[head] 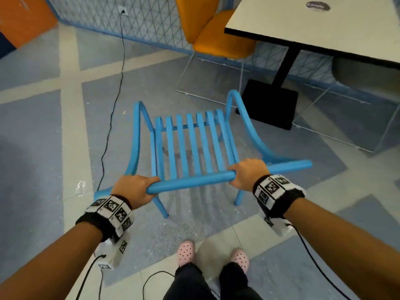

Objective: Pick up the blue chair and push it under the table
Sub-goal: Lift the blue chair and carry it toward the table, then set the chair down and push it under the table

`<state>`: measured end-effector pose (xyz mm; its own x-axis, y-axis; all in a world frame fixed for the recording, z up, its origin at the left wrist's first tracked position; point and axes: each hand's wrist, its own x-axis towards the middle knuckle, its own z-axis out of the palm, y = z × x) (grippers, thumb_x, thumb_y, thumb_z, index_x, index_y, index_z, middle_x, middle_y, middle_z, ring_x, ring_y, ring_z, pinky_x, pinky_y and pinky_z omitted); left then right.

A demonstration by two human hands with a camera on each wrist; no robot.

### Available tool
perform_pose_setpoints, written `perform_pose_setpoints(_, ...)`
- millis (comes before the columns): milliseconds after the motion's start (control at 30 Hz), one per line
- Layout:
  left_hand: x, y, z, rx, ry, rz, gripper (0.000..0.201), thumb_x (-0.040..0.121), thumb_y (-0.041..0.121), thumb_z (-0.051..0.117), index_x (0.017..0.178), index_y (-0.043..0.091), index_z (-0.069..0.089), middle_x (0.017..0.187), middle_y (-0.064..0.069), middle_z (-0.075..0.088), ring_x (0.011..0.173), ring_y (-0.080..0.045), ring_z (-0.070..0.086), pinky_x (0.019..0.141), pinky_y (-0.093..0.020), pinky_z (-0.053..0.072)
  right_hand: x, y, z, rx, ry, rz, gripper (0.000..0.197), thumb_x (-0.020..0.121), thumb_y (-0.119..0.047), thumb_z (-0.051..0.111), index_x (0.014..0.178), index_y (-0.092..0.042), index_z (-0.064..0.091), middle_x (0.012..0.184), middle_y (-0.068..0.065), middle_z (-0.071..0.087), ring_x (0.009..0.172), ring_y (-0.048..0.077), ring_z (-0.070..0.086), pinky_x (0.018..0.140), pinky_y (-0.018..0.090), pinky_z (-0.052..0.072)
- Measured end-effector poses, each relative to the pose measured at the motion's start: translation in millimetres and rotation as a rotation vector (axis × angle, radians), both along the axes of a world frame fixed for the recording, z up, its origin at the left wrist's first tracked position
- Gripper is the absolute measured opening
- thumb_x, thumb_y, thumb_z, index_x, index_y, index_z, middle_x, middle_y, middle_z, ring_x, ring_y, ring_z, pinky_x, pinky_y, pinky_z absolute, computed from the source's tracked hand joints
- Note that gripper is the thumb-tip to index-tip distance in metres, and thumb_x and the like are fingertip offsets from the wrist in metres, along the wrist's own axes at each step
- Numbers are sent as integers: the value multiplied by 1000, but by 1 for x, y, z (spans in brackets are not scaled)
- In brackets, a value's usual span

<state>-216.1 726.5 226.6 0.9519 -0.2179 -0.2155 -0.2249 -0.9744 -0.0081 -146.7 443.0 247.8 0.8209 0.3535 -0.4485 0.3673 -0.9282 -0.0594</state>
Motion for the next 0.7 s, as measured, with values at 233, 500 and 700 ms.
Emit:
perform_pose_setpoints(233,23,-52,-2,11,5,-364,25,62,45,45,60,34,67,32,4,60,25,-11,57,25,-12,39,-66,-66,1,-77,26,-244,30,85,-36,53,113,-34,64,104,6,73,103,29,65,84,34,51)
perform_pose_setpoints(500,88,-115,14,-18,122,-475,30,89,42,47,105,23,65,87,-10,76,82,-30,70,62,-31,46,-43,-105,2,-107,-25,-499,28,82,-28,53,105,-32,68,94,5,73,93,29,66,79,33,51)
perform_pose_setpoints(700,150,-139,11,85,134,-486,27,93,43,49,112,27,60,96,-6,75,90,-28,69,75,-33,54,11,-127,2,-139,-53,-531,27,81,-27,52,102,-31,67,71,-2,54,69,22,49,64,28,35)
